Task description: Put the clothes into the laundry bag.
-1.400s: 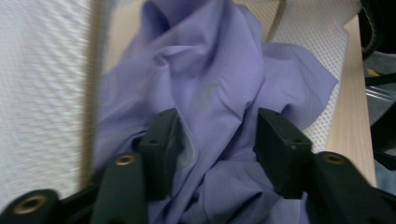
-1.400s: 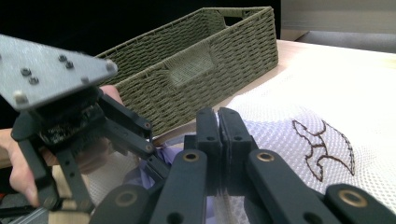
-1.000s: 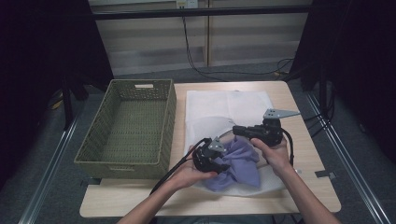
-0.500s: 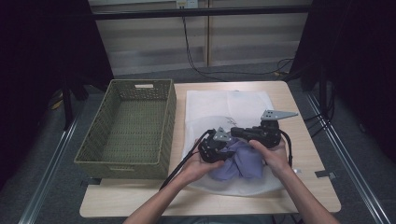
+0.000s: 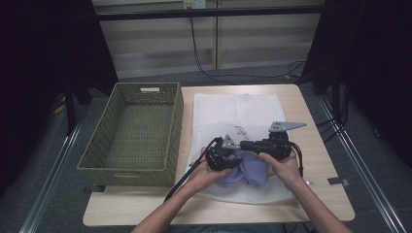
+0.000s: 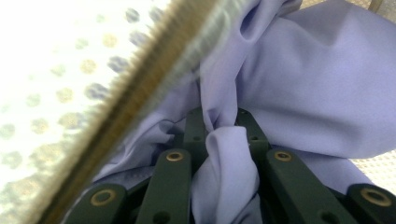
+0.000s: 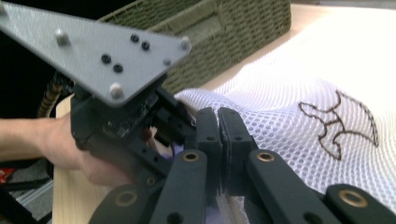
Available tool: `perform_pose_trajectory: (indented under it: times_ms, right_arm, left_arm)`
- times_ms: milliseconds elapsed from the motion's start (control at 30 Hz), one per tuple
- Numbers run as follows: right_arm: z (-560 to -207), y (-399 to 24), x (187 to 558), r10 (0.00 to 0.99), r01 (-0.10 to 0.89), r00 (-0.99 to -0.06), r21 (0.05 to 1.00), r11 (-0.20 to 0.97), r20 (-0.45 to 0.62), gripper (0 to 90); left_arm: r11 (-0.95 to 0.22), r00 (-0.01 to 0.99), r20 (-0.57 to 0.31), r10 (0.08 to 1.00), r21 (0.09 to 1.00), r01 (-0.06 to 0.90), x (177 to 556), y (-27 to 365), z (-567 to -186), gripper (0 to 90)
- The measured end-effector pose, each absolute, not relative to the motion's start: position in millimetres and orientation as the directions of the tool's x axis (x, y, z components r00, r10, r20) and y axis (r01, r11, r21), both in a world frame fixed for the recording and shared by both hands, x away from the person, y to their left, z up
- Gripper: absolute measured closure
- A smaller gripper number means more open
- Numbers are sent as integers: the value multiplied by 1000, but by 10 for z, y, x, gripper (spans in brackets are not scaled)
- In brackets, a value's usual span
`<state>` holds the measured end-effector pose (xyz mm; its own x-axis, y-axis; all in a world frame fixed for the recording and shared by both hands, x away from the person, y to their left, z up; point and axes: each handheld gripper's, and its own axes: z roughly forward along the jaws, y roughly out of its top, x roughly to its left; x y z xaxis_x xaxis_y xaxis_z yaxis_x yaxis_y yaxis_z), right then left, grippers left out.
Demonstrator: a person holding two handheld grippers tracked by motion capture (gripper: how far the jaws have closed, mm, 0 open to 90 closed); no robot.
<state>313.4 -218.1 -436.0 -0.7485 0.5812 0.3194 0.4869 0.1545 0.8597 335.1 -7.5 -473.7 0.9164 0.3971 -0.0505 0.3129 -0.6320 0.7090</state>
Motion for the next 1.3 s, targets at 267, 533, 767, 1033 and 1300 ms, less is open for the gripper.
perform_pose_trajectory:
  times_ms: [267, 533, 767, 1033, 1300]
  right_arm:
    - [-4524, -2150, 3080, 575, 519, -748, 832, 197, 330, 879]
    - [-4606, -2135, 3084, 580, 532, -742, 821, 205, 336, 877]
    - [-4617, -2154, 3084, 581, 532, -741, 822, 202, 337, 871]
    - [-4607, -2162, 3078, 587, 527, -740, 825, 204, 328, 855]
    - [-4600, -2166, 3074, 585, 523, -743, 827, 205, 325, 828]
  left_arm:
    - [-614, 910, -73, 407, 716, 332, 3339, -52, -4841, 737]
    - [-605, 919, -99, 381, 725, 329, 3332, -13, -4807, 628]
    - [-600, 923, -138, 359, 724, 341, 3266, 92, -4649, 425]
    - [-564, 928, -135, 347, 761, 322, 3129, 297, -4490, 301]
    - [-520, 920, -123, 372, 793, 316, 2992, 561, -4384, 318]
